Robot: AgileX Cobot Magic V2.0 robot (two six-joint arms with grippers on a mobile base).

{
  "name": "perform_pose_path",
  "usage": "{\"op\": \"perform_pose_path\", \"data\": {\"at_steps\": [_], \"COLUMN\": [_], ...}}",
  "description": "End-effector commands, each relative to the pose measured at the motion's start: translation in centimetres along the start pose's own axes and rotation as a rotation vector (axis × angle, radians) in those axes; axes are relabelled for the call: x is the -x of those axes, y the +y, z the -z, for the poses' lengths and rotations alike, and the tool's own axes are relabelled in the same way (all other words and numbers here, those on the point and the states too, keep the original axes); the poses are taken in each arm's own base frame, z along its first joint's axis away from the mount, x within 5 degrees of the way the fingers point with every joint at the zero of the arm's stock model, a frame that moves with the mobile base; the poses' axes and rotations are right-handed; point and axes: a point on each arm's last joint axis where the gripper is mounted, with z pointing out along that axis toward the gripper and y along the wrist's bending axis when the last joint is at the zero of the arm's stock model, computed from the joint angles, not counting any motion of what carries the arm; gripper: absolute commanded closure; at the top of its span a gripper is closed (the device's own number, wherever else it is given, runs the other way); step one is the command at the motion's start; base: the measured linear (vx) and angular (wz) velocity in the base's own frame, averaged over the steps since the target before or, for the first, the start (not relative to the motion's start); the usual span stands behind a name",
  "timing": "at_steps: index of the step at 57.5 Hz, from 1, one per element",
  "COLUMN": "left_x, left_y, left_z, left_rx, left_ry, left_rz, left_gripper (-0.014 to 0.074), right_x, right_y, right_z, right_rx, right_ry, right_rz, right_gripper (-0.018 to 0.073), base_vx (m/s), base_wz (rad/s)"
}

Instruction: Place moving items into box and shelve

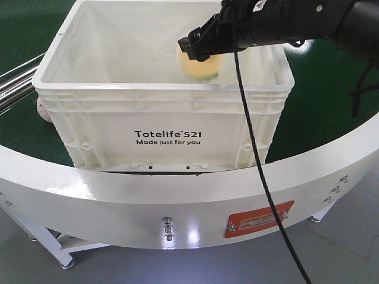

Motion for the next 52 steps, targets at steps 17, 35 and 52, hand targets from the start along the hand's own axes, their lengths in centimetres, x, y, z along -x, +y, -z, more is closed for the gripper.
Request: {"op": "perform_pose_path", "data": {"at_steps": [17, 35, 52], "left_x": [1.1, 5.0, 9.8], "left_y": [0.1, 1.3, 5.0], "left_z": [0.2, -5.6, -12.2], "left_rx": [0.012, 0.139, 0.158], "left_ry": [-0.028, 0.224, 0.326], "left_rz": [0.000, -0.059, 0.037], "left_gripper": [0.0037, 0.0036, 0.0036], "right_x": [3.5, -1.3, -2.8], "right_y": [-0.4, 1.3, 1.6], "right_z": [11.3, 15.2, 15.3], "right_rx": [-0.111, -0.139, -0.149], "right_ry": [-0.110, -0.103, -0.063], "right_rz": [-0.116, -0.095, -0.070], "right_gripper": [-0.0003, 0.0010, 0.0010], "base_vx": [0.00, 0.00, 0.00], "base_wz": [0.00, 0.00, 0.00]}}
